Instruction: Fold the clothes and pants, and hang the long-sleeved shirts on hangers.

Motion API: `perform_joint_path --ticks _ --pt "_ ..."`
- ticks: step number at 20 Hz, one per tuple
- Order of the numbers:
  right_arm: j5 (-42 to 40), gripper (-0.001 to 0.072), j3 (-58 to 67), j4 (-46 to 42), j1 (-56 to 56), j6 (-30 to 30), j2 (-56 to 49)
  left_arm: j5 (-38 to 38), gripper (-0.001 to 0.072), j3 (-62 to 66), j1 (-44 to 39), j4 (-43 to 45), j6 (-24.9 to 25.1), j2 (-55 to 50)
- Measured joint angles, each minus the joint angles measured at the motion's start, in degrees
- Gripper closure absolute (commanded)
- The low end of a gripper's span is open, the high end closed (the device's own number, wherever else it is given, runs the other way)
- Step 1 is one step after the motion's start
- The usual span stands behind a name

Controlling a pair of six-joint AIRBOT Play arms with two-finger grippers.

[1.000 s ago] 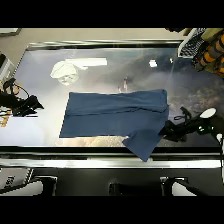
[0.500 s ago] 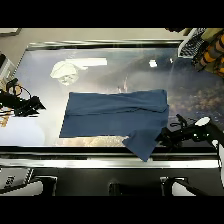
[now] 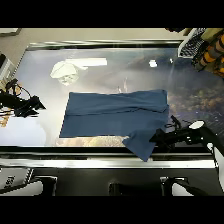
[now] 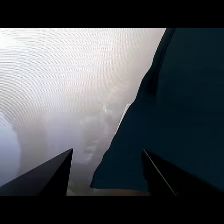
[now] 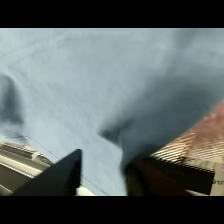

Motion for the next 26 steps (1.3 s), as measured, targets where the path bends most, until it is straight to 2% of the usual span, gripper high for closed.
perform_joint_path --ticks 2,3,4,9,14,18,26 --pt "-0.94 0.0604 -0.52 0.02 0.9 -0.02 -0.04 -0.28 0.0167 -1.53 0.42 0.15 -0.28 0.48" --pt "-1.27 0.0608 -0.68 0.04 1.16 -0.04 0.04 -0.48 0.0167 -3.23 0.68 0.31 -0.42 1.07" --pt "-1.38 0.0673 -0.76 0.28 1.36 -0.04 0.22 -0.46 0.0167 -5.64 1.03 0.35 -0.42 1.9" --pt "-2.03 0.0678 -1.05 -0.46 1.73 -0.07 3.3 4.92 0.0167 -20.55 2.73 -1.7 0.02 6.56" --pt "-0.26 0.0677 -1.05 0.61 1.79 -0.07 5.9 11.69 0.0168 -30.12 3.34 -10.4 5.22 7.69" --pt "0.68 0.0678 -1.05 0.96 1.79 -0.07 6.43 14.05 0.0167 -32.81 3.13 -14.99 7.72 6.23" --pt "1.05 0.0678 -1.03 1.29 1.79 -0.07 7.39 13.66 0.0186 -33.7 1.03 -19.56 8.59 3.23"
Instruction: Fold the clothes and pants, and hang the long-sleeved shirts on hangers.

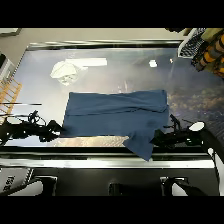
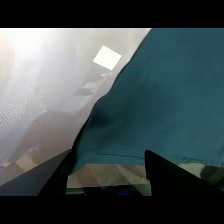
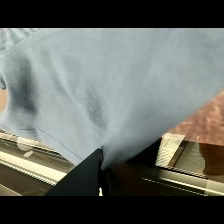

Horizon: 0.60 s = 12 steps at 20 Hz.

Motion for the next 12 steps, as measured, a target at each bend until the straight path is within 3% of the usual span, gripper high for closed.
perform_joint_path --ticks 1,3,4,12 --pt "0.0 0.0678 0.0 0.13 0.0 -0.02 0.61 -0.13 0.0261 -0.02 -0.61 -0.35 0.02 -0.46" --pt "-0.04 0.0678 0.0 0.15 0.0 0.0 2.05 -0.07 0.064 -0.15 -1.51 0.48 0.26 -1.14" --pt "-0.02 0.0678 0.0 0.13 0.0 0.0 2.89 0.0 0.069 -0.15 -1.66 1.27 0.39 -1.33" --pt "5.57 0.0679 0.0 -1.75 -0.02 5.55 13.92 -10.16 0.0691 0.42 3.87 4.09 0.66 6.86"
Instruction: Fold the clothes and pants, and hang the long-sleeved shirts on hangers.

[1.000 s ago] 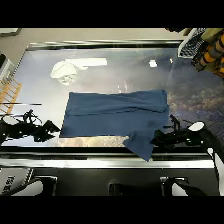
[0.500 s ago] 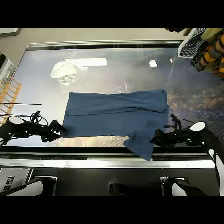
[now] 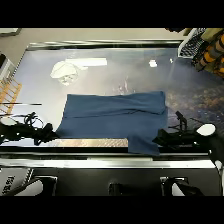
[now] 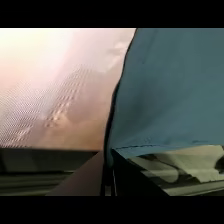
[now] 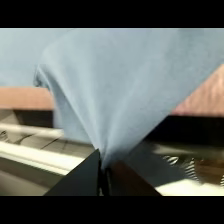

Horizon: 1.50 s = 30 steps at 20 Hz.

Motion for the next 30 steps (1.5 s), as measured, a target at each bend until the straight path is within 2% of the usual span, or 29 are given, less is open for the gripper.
perform_joint_path --ticks 3,5,9,12,18,23,29,30 --pt "5.29 0.0681 0.0 0.57 0.0 4.74 7.93 -4.94 0.0691 0.02 1.29 1.81 -2.6 8.57" --pt "6.27 0.0681 0.04 2.6 0.0 7.52 13.86 -5.27 0.0691 0.02 1.2 1.4 -3.91 13.18" --pt "0.96 0.0681 1.07 4.76 0.0 8.59 16.7 -0.44 0.0691 0.07 1.07 -3.69 -5.01 15.61" --pt "-4.83 0.068 4.0 6.38 0.0 3.87 10.27 6.01 0.0691 0.13 0.98 -9.22 -3.54 13.22" --pt "-13.79 0.068 15.15 12.59 0.0 -5.77 -10.93 17.53 0.0691 4.92 -2.49 -17.0 2.6 2.78" --pt "-16.83 0.068 24.13 14.38 0.0 -8.2 -24.11 22.27 0.0691 13.79 -6.38 -18.38 5.73 -8.57" --pt "-19.12 0.0678 28.0 14.78 0.0 -8.59 -31.71 23.61 0.0685 23.45 -9.81 -18.82 6.73 -19.76" --pt "-19.17 0.0652 28.2 14.88 0.02 -8.74 -32.72 23.85 0.062 24.26 -10.34 -18.84 6.86 -21.09"
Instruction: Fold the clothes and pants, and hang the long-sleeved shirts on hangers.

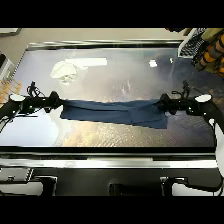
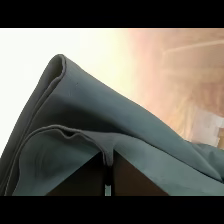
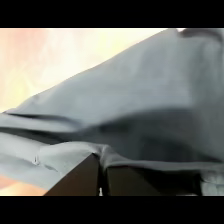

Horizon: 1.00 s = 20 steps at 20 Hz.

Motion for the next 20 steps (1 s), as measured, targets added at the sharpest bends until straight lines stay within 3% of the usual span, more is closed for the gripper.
perform_joint_path --ticks 1,3,4,5,6,7,11,12,13,15,20 --pt "-0.09 0.0594 0.11 0.02 0.0 0.0 -0.83 0.07 0.0531 0.55 -0.39 0.02 0.02 -1.03" --pt "-0.42 0.055 0.31 0.0 -0.02 0.02 -1.97 0.24 0.0499 1.27 -0.96 -0.04 0.02 -2.54" --pt "-0.26 0.0468 0.55 -0.22 -0.04 0.66 -2.16 0.24 0.05 1.49 -1.05 -0.07 0.02 -2.82" --pt "0.7 0.0268 1.14 -1.11 -0.07 1.95 -2.21 0.15 0.0499 1.68 -1.03 -0.07 0.02 -2.89" --pt "2.32 0.0173 2.08 -2.86 -0.07 3.54 -2.03 0.07 0.0404 1.86 -0.9 -0.02 0.02 -2.73" --pt "4.31 0.0174 3.28 -5.25 -0.07 5.25 -1.64 -0.37 0.0292 2.1 -0.68 0.07 0.0 -2.25" --pt "12.41 0.0156 9.18 -16.87 -0.85 11.56 1.29 -3.82 0.0292 4.24 0.46 2.12 0.0 1.2" --pt "13.07 0.0109 10.16 -17.92 -1.84 12.52 1.68 -5.09 0.0292 4.92 0.68 3.17 -0.02 2.38" --pt "13.92 0.0105 10.78 -18.32 -3.08 12.98 1.7 -6.64 0.0279 5.53 0.76 4.44 -0.11 3.67" --pt "16.31 0.0035 11.58 -18.43 -6.12 12.31 0.46 -8.55 0.0237 6.34 0.87 7.04 -1.16 6.03" --pt "20.98 0.0033 12.28 -15.72 -12.39 4.63 -5.9 -13.66 0.0237 7.1 0.98 13.66 -4.15 10.51"
